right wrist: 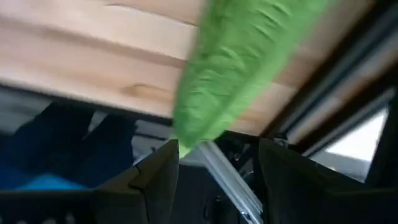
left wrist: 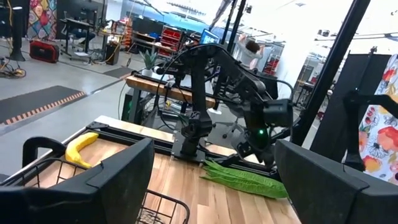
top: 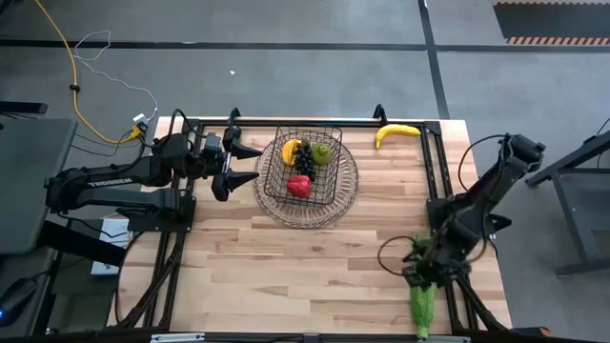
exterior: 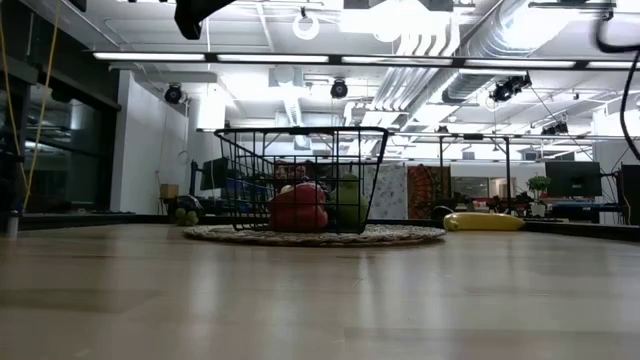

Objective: Build produce basket
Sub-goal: Put the leaf lettuce into the wire basket

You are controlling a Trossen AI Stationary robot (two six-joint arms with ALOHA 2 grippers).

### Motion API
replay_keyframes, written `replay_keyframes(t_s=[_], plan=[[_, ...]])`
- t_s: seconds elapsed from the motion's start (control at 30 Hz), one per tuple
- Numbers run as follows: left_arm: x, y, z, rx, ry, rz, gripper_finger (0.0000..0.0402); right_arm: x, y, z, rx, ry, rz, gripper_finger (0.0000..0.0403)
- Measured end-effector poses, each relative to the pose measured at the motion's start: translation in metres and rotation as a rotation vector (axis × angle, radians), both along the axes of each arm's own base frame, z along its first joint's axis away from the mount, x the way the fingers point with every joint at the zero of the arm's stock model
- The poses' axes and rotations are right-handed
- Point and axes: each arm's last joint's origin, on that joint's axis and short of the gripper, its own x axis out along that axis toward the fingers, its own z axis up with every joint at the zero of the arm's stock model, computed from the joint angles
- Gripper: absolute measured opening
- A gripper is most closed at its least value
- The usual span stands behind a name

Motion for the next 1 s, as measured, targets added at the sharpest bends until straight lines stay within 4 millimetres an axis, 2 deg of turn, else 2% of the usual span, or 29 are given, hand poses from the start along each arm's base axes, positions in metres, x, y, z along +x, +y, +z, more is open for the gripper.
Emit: replay_keyframes(t_s=[0.2,0.77,1.0], plan=[[0.000,0.000,0.000,0.009,0.001,0.000,0.0318,0.000,0.016,-0.015,-0.039,0.080,-0.034,0.0212],[0.000,0.000,0.000,0.009,0.001,0.010,0.0318,0.017,0.027,-0.066,-0.227,0.246,-0.066,0.0212],[0.000,0.001,0.000,0.007,0.001,0.032,0.0318,0.020,0.027,-0.077,-0.267,0.262,-0.055,0.0212]])
